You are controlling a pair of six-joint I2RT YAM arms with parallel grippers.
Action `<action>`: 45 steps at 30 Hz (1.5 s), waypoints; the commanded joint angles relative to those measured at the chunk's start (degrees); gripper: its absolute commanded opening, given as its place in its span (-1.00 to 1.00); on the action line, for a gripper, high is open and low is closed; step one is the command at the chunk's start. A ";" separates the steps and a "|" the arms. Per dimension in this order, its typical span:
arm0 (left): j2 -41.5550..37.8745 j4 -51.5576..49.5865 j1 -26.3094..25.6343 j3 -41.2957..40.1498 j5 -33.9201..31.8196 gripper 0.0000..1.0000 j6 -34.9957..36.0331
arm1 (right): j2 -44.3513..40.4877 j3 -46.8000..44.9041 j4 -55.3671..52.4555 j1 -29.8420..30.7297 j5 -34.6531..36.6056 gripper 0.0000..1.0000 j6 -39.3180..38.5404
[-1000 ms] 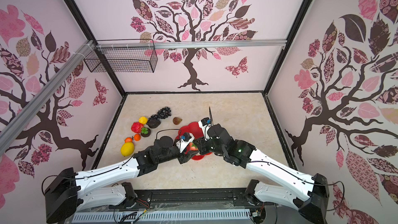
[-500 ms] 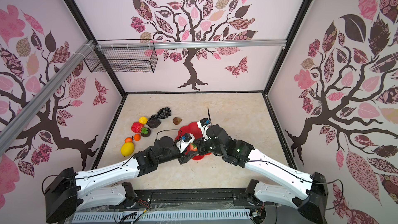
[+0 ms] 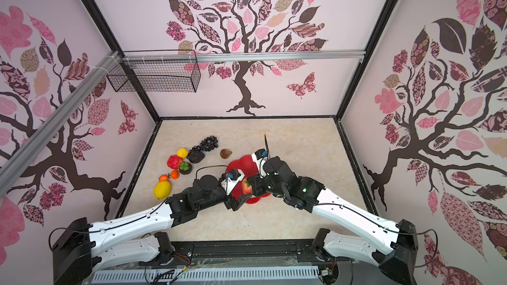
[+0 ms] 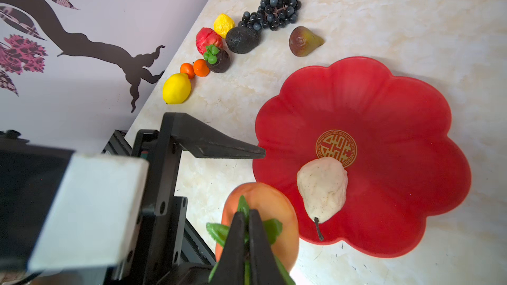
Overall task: Arrange fruit in a fruit bowl
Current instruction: Place the fruit in the fruit bowl.
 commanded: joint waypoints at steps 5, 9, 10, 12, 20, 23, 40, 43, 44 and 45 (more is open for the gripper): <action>-13.15 -0.83 -0.04 -7.67 -10.44 0.82 -6.13 | 2.52 3.75 -3.62 -5.68 1.40 -0.91 -5.93; -21.32 -5.27 -0.04 -10.65 -19.49 0.82 -7.80 | 4.76 3.64 -3.02 -6.18 3.40 -0.90 -7.60; -23.22 -6.66 -0.04 -11.23 -22.26 0.82 -7.92 | 5.38 3.32 -2.67 -6.20 3.73 -0.90 -7.86; -26.27 -7.73 0.02 -12.72 -28.15 0.83 -9.02 | 6.60 2.79 -1.96 -6.46 4.38 -0.90 -8.15; -29.44 -7.01 0.85 -15.28 -31.12 0.84 -9.41 | 10.35 0.92 0.98 -8.43 6.57 -0.90 -8.41; -27.98 -6.93 0.90 -14.76 -30.54 0.84 -9.34 | 11.76 -0.87 3.28 -9.51 6.95 -0.90 -7.64; -25.94 -5.55 0.85 -14.78 -28.86 0.83 -8.81 | 16.23 -11.99 19.74 -12.27 6.81 -0.90 1.98; -25.06 -5.30 0.90 -14.71 -28.71 0.83 -8.73 | 16.80 -13.09 21.65 -12.27 6.11 -0.90 3.07; -24.76 -5.20 0.87 -14.66 -28.71 0.83 -8.80 | 17.06 -13.36 22.03 -12.27 5.89 -0.90 3.35; -24.48 -5.19 0.85 -14.66 -28.60 0.83 -8.73 | 17.30 -13.62 22.20 -12.27 5.89 -0.90 3.53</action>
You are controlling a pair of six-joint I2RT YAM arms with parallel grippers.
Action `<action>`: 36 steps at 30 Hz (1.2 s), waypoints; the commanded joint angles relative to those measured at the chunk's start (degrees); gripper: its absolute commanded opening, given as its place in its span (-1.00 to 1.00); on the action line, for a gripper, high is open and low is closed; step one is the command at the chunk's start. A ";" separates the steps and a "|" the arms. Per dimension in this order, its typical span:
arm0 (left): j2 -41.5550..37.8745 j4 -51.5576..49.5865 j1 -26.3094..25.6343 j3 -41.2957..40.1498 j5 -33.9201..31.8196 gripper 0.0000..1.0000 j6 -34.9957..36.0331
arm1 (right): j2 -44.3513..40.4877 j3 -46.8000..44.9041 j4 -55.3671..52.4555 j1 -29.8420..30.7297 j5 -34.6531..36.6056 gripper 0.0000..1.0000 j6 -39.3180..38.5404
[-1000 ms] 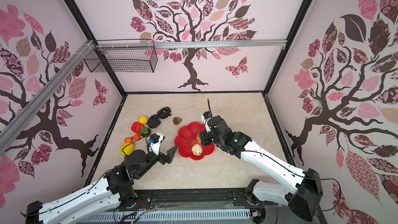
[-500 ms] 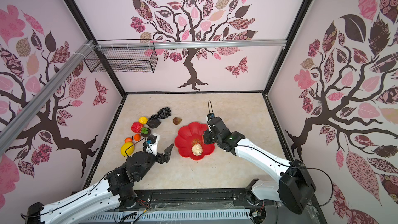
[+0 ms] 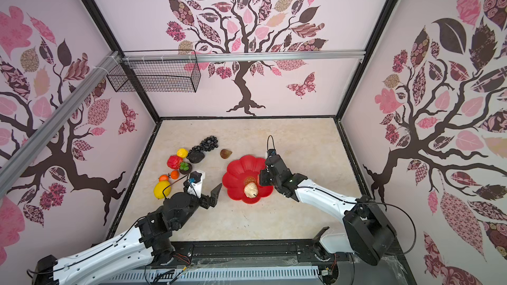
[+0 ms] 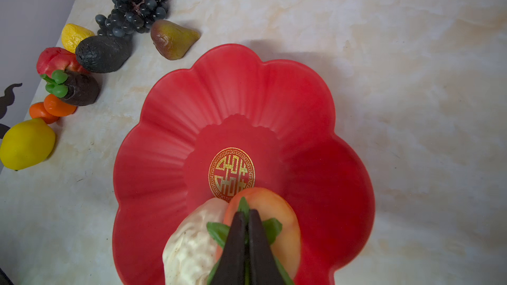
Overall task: Arrange fruit in a fruit bowl
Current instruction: Place the fruit in the fruit bowl.
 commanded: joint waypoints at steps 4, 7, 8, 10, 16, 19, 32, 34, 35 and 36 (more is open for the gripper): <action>0.58 1.71 0.13 -0.72 0.69 0.83 0.31 | 1.58 -1.75 3.73 -0.16 0.47 -0.89 2.86; 0.70 1.88 0.15 -0.80 0.76 0.83 0.28 | 1.34 -2.95 4.43 -0.16 0.58 -0.88 3.48; 0.71 1.97 0.14 -0.83 0.78 0.83 0.39 | 1.16 -3.21 4.44 -0.14 0.66 -0.87 3.77; 0.98 2.04 0.17 -0.79 0.89 0.83 0.41 | 0.85 -4.08 4.95 -0.16 0.71 -0.84 4.38; 1.59 2.15 0.14 -0.64 1.04 0.83 0.41 | -1.15 -6.61 6.10 -0.16 1.74 -0.75 6.21; 1.83 2.28 0.14 -0.61 1.13 0.83 0.41 | -2.06 -7.07 5.55 -0.16 1.95 -0.72 6.43; 2.89 2.39 0.13 -0.39 1.39 0.82 0.48 | -3.40 -7.92 4.20 -0.15 2.59 -0.57 6.25; 3.02 2.42 0.19 -0.32 1.32 0.82 0.50 | -3.45 -7.90 4.02 -0.16 2.49 -0.57 6.25; 3.09 2.42 0.18 -0.39 1.38 0.82 0.50 | -3.58 -7.99 3.94 -0.16 2.50 -0.57 6.25; 3.12 2.44 0.14 -0.33 1.33 0.82 0.54 | -3.68 -8.06 3.91 -0.11 2.63 -0.56 6.17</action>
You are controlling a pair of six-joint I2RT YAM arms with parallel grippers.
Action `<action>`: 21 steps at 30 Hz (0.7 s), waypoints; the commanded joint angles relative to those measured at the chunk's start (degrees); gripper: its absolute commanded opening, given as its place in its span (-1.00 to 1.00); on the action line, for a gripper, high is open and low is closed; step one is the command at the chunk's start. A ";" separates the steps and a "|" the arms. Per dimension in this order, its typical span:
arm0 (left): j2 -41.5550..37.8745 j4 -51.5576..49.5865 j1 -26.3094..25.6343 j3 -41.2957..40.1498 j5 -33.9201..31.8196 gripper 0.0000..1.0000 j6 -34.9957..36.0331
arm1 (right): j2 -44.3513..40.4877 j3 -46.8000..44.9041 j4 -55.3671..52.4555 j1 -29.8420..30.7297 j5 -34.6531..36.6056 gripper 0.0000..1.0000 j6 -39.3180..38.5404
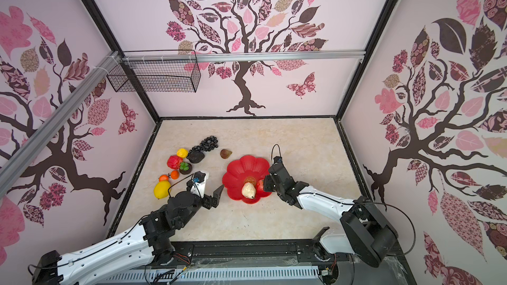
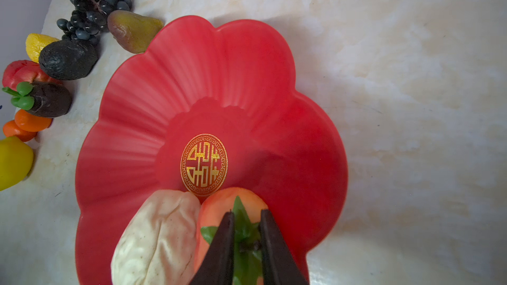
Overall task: Arrange fruit in a fruit bowl
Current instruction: Place the fruit in the fruit bowl.
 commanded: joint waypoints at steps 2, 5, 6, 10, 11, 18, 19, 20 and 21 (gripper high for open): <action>0.22 1.13 0.13 -0.30 0.31 0.82 0.51 | -2.38 -0.18 -1.88 -0.05 0.90 -0.53 0.16; 0.32 1.09 0.16 -0.26 0.31 0.82 0.53 | -2.81 -0.03 -2.15 -0.09 1.34 -0.49 -0.02; 0.20 1.08 0.12 -0.30 0.32 0.82 0.53 | -2.98 -0.02 -2.25 -0.09 1.53 -0.48 -0.10; 0.12 0.97 0.13 -0.21 0.30 0.81 0.54 | -3.22 0.16 -2.69 -0.09 1.94 -0.43 -0.37; 0.20 0.92 0.11 -0.29 0.24 0.81 0.45 | -3.33 0.24 -2.76 -0.09 2.02 -0.41 -0.45; 0.35 0.69 0.12 -0.04 0.05 0.81 0.06 | -4.46 0.85 -4.21 -0.09 2.64 -0.25 -1.20; 0.45 0.66 0.20 0.00 -0.04 0.81 -0.18 | -4.79 0.89 -4.51 -0.06 2.72 -0.22 -1.30; 0.59 0.60 0.17 0.13 -0.06 0.81 -0.25 | -5.19 1.00 -4.87 -0.09 2.73 -0.19 -1.41; 0.80 0.61 0.18 0.25 -0.03 0.81 -0.43 | -5.66 1.26 -5.46 -0.08 2.72 -0.16 -1.57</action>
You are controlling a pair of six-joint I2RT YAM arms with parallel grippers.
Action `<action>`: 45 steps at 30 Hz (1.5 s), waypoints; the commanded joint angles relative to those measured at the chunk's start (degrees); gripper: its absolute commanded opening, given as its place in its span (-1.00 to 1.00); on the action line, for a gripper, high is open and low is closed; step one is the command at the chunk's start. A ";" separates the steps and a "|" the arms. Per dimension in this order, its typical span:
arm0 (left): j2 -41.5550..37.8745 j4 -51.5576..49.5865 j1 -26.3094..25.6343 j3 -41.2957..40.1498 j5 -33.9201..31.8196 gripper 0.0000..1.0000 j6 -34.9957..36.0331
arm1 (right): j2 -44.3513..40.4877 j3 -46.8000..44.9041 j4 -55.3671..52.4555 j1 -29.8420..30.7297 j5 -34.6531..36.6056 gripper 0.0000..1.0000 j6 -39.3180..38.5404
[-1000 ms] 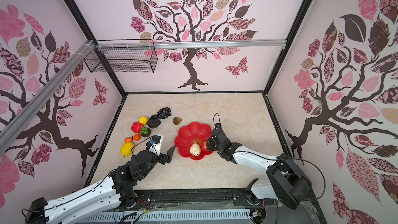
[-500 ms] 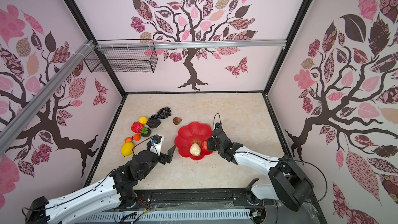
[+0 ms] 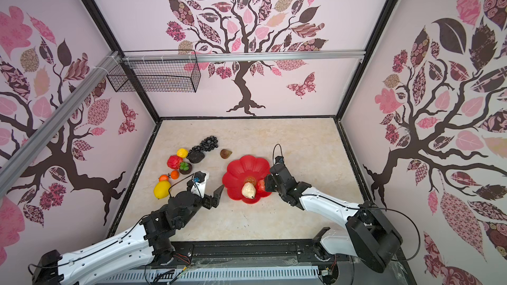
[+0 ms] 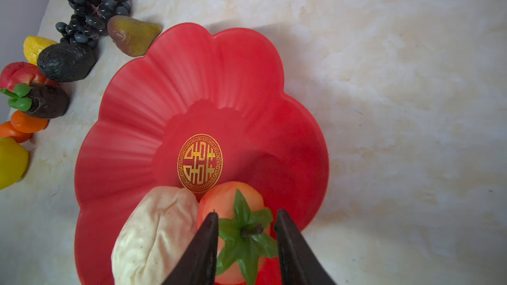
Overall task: Arrange fruit in a fruit bowl
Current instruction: Place the fruit in the fruit bowl, then pick up the fruit from the top-left of the table.
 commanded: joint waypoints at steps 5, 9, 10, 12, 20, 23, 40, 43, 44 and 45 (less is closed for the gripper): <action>2.17 -7.78 0.20 8.31 1.99 0.80 -4.65 | -7.59 4.78 -9.46 -0.09 -1.72 0.01 -2.46; 6.14 -17.12 0.20 17.65 2.58 0.79 -12.38 | -14.06 6.18 -13.84 -0.07 -3.25 0.16 -3.59; 7.30 -17.73 0.20 18.75 2.74 0.79 -12.76 | -15.40 6.14 -14.63 -0.09 -3.53 0.18 -3.78; 9.97 -20.18 0.44 21.14 1.45 0.79 -13.97 | -17.84 6.14 -15.93 -0.09 -4.00 0.22 -3.82; 24.56 -34.49 16.23 32.83 3.62 0.80 -20.04 | -25.87 3.99 -18.06 -0.09 -5.73 0.41 -3.32; 29.08 -38.82 23.82 36.10 3.29 0.78 -22.01 | -28.15 2.43 -18.33 -0.09 -6.01 0.45 -3.38; 49.12 -41.06 43.61 45.80 0.12 0.12 -23.03 | -33.23 -3.74 -16.84 -0.09 -9.49 0.52 -5.61; 50.91 -40.28 45.10 46.62 1.60 0.01 -22.37 | -33.77 -4.22 -17.01 -0.08 -9.73 0.52 -5.91; 51.45 -40.27 45.43 46.85 2.14 -0.03 -22.23 | -33.85 -4.39 -17.01 -0.09 -9.78 0.52 -5.92; 52.01 -39.97 45.57 46.94 2.43 -0.05 -22.10 | -34.00 -4.64 -17.01 -0.09 -9.72 0.53 -5.93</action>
